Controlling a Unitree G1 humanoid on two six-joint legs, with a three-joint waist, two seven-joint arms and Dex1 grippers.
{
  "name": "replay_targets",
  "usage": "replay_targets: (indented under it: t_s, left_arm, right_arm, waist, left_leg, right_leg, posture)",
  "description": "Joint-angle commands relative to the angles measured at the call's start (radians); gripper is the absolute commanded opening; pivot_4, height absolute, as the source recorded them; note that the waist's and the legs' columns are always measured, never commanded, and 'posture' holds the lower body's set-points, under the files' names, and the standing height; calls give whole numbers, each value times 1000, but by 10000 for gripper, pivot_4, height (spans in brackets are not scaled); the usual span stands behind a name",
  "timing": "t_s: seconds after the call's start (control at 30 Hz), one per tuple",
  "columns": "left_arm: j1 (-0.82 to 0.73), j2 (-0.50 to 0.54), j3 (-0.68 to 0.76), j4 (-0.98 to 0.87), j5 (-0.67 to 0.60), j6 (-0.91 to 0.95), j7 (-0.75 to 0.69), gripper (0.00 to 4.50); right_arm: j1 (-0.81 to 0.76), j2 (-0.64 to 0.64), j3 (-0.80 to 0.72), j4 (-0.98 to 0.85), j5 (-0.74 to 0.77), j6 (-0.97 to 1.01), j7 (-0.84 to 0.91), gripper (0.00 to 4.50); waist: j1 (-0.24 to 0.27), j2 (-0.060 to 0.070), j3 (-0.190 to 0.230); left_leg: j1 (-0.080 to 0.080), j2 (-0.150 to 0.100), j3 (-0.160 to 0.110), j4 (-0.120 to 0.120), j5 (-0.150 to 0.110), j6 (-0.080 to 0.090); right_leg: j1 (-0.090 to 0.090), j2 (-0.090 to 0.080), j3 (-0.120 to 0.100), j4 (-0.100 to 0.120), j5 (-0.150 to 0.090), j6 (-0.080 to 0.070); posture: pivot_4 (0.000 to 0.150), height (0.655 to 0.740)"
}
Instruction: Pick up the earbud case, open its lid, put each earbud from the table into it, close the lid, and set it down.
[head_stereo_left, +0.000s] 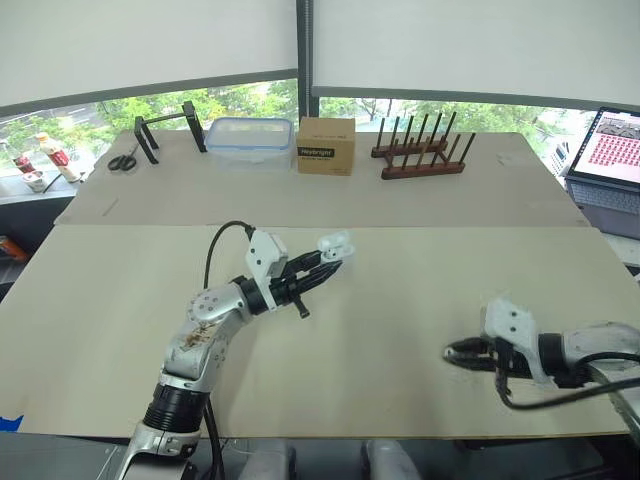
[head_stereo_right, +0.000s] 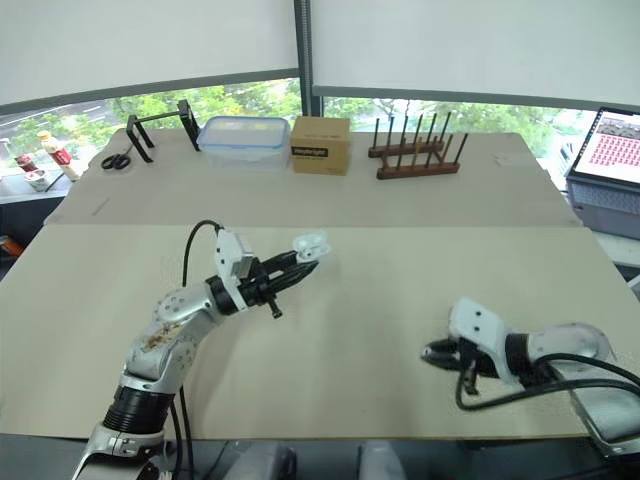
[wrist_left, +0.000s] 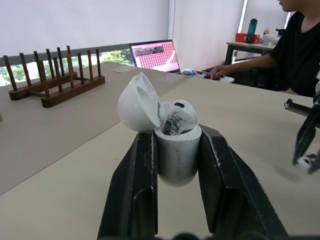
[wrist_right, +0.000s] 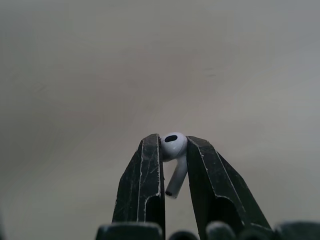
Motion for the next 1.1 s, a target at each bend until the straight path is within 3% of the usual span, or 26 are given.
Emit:
replay_targets:
  t_s: [0.03, 0.23, 0.5, 1.1]
  left_arm:
    - [1, -4, -6, -60, -14, 4, 10, 5973]
    - [31, 2, -5, -106, -28, 39, 29, 5973]
    - [64, -6, -14, -133, -33, 55, 43, 5973]
    - [67, -18, -22, -147, -34, 82, 55, 5973]
  right_arm:
    - [-6, -70, 22, 96, -67, -165, 117, 2995]
    - [59, -160, 11, 263, -141, -414, 215, 2995]
    - [67, -111, -25, 293, -145, -469, 151, 2994]
    - [-34, -79, 35, 303, -161, -532, 202, 2994]
  waist:
    - [1, 0, 0]
    - [3, 0, 0]
    - [7, 0, 0]
    - [0, 0, 0]
  left_leg:
    - [0, 0, 0, 0, 0, 0]
    - [0, 1, 0, 0, 0, 0]
    - [1, 1, -1, 1, 0, 0]
    - [3, 1, 0, 0, 0, 0]
  right_leg:
    - [0, 0, 0, 0, 0, 0]
    - [0, 0, 0, 0, 0, 0]
    - [1, 0, 0, 0, 0, 0]
    - [2, 0, 0, 0, 0, 0]
  posture:
    - [1500, 7400]
    - [1500, 7400]
    - [1500, 7400]
    - [1500, 7400]
